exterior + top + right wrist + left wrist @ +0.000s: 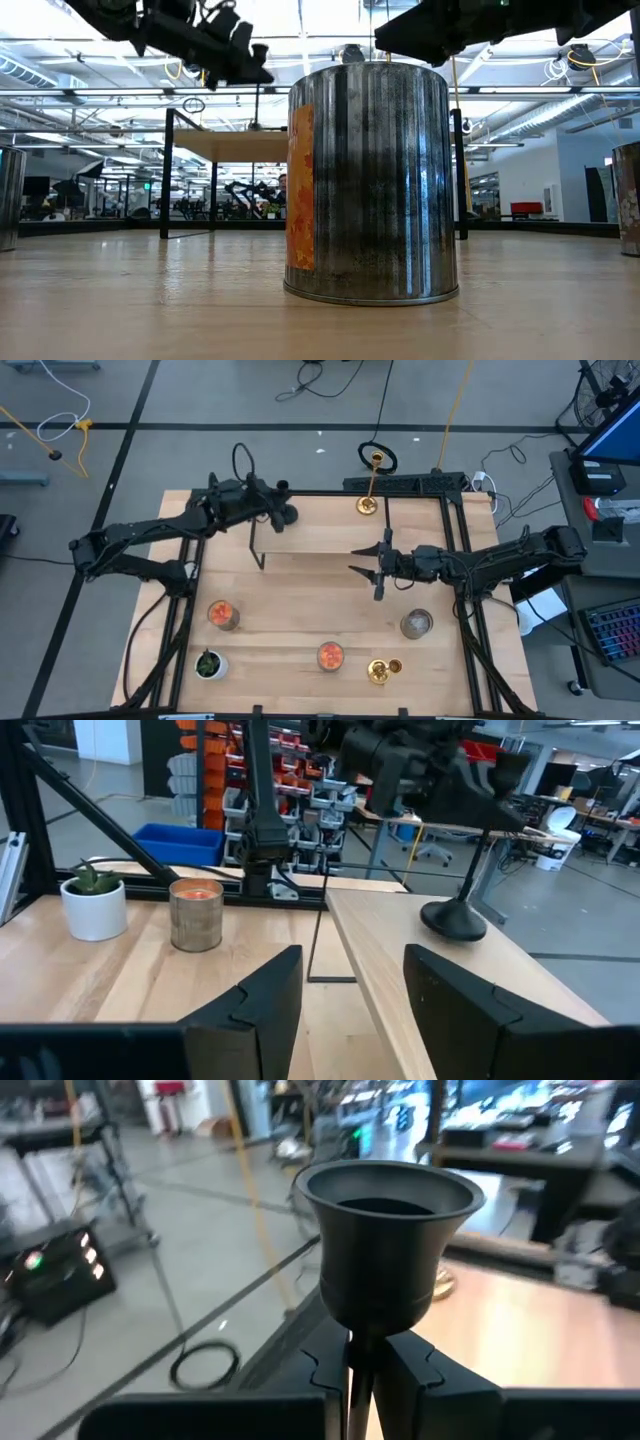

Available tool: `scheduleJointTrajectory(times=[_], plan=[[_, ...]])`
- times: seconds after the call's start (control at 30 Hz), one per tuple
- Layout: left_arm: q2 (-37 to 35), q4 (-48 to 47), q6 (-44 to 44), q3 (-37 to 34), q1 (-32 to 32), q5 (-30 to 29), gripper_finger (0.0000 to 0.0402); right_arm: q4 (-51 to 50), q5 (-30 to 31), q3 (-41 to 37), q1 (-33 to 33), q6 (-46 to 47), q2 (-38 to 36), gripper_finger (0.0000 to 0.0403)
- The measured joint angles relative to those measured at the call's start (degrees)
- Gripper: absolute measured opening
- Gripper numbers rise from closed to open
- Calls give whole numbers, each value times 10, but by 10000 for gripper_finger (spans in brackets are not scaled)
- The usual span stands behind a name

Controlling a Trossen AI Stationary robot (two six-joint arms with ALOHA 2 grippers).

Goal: Pick & Place candle stick holders
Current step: Put the black candle holder on the shelf

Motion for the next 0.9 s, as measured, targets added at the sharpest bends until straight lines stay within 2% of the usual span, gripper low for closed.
scheduleJointTrajectory(times=[0.2,0.47,0.7,0.9], plan=[[0,-25,-7,0,39,-5,39,0,0,0,0,7,0,171],[0,-34,-8,0,64,-11,24,0,0,0,0,7,0,171],[1,-63,-5,0,64,-10,76,0,0,0,0,7,0,171],[0,-95,-4,0,64,-9,80,0,0,0,0,7,0,171]])
